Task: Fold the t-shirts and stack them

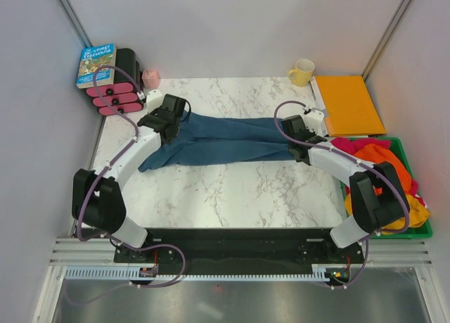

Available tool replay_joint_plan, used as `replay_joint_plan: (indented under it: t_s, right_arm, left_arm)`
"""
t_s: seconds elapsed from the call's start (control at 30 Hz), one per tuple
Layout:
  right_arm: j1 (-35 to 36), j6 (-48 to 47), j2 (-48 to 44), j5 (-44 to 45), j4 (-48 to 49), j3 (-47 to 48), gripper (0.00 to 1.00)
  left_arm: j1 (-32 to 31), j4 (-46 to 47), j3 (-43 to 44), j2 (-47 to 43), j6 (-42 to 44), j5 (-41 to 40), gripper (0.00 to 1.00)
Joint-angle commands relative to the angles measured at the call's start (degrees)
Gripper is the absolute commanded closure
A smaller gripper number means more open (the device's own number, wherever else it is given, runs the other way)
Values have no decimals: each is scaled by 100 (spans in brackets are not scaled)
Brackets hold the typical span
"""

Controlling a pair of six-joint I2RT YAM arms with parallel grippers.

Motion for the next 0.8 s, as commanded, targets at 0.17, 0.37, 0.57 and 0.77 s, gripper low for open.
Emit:
replay_joint_plan:
  t_s: [0.17,0.37,0.57,0.77]
  right_arm:
    - [13,-82,-453,30,306,8,100]
    - [188,-144,-1711,-32,95,-687,100]
    - [575,14,-2502,144,-371,-1188,100]
    - [1093,312,-2977,434,-722,-1548,100]
  left_arm:
    - [29,300,7,-426,62,285,98]
    - [-147,134,-890,-1764,9,197,98]
    - [-173,-297,-1584,-3161,-211,311,98]
    - [-173,-666,-1787,-3918,-176,417,98]
